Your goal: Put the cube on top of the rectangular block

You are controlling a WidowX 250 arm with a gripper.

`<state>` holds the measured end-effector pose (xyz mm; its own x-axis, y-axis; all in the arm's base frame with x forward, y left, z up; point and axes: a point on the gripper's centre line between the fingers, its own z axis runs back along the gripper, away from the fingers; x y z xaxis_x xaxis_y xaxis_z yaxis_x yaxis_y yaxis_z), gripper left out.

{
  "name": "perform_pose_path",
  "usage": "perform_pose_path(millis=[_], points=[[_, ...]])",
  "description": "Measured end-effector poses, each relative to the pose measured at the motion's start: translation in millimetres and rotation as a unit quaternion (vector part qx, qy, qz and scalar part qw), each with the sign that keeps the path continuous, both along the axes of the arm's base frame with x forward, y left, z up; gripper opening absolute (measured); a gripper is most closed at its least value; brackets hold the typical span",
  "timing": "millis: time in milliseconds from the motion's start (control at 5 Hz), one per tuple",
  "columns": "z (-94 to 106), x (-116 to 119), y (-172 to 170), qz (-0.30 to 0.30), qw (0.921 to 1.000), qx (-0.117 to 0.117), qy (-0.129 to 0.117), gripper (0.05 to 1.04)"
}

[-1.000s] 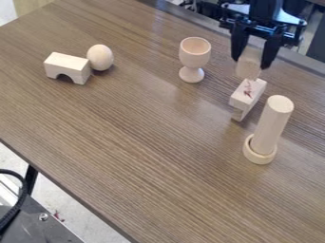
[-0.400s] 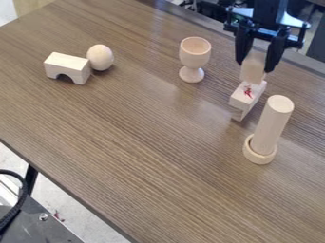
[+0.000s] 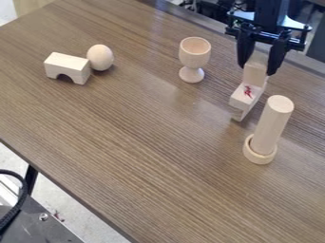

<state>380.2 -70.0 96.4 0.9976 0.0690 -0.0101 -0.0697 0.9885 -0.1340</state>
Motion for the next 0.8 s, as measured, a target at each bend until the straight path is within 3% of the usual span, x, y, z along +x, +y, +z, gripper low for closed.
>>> perform_pose_path(millis=[800], points=[[-2.0, -4.2, 2.2, -0.005, 0.9999, 0.005, 0.011, 0.555]])
